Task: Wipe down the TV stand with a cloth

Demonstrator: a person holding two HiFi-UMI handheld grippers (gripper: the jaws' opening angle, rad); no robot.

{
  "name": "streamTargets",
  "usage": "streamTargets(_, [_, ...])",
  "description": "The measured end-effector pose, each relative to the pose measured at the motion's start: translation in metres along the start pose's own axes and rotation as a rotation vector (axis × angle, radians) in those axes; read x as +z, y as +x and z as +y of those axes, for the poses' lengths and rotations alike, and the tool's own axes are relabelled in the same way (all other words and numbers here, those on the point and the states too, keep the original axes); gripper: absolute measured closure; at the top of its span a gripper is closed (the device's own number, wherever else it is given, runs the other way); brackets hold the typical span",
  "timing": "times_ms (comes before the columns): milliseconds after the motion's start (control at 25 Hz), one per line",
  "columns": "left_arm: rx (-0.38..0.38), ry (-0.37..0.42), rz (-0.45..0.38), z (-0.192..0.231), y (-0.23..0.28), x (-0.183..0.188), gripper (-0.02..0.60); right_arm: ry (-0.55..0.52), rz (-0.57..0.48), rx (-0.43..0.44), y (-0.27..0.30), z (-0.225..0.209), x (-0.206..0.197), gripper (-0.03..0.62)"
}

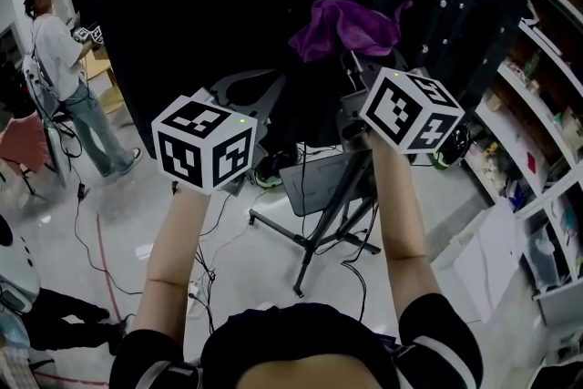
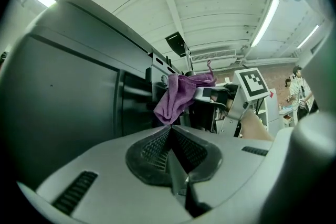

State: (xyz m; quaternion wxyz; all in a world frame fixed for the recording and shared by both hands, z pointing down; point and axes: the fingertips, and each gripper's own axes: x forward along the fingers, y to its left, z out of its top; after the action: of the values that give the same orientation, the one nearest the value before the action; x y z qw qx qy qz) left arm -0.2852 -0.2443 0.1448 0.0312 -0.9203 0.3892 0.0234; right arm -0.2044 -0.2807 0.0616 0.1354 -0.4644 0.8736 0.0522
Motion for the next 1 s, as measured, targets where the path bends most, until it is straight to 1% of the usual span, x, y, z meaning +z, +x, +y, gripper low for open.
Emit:
streamTargets(240, [-0.026,-0.002,0.005,-0.008,0.01,-0.004,0.575,-0.027,-0.005,-0.107,-0.012,-0.038,0.006,0.53])
streamTargets(480, [-0.051,-0.011,0.018,-0.014,0.019,-0.009,0.575,-0.046,-0.006,-0.195,-0.02,-0.063,0.009,0.53])
streamTargets(720, [-0.082,-0.016,0.01,-0.019,0.024,-0.008,0.575,-0.087,-0.001,-0.271,-0.026,-0.075,0.012,0.53])
streamTargets(880, [-0.123,-0.021,0.008,-0.027,0.027,-0.011,0.575,-0.099,0.002,-0.307,-0.033,-0.078,0.013,0.53])
streamTargets(1000, [-0.161,-0.018,0.009,-0.031,0.03,-0.014,0.575,-0.092,-0.015,-0.304,-0.037,-0.073,0.015,0.53])
